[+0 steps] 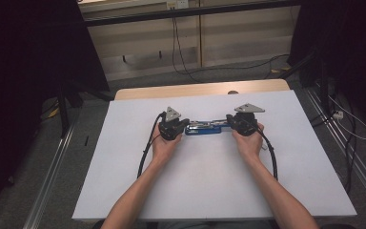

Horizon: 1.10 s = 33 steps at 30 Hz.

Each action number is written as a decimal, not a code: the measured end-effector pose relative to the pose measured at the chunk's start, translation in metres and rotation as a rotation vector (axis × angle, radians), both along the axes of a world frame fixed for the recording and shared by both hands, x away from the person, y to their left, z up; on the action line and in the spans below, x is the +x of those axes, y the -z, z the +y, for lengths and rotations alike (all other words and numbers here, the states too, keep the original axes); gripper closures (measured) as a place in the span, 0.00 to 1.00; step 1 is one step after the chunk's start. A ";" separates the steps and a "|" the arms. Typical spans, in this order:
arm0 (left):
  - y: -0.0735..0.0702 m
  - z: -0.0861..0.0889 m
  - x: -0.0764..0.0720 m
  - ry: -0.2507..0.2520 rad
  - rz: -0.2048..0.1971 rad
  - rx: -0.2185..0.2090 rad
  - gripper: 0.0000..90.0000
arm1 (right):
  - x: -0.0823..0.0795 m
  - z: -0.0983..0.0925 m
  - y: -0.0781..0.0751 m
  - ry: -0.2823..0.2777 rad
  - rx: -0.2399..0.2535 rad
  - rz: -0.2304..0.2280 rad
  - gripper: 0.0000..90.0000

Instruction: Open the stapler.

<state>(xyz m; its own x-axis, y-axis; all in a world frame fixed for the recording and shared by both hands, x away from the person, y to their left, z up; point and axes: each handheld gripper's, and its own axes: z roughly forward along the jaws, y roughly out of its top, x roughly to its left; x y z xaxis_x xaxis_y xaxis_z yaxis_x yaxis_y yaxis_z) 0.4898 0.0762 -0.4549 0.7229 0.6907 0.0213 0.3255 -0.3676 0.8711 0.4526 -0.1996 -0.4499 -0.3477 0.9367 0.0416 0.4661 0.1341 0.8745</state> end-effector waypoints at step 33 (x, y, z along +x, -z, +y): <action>-0.011 0.007 -0.005 0.017 0.027 -0.065 0.61 | -0.004 -0.011 -0.007 -0.056 0.082 -0.013 0.63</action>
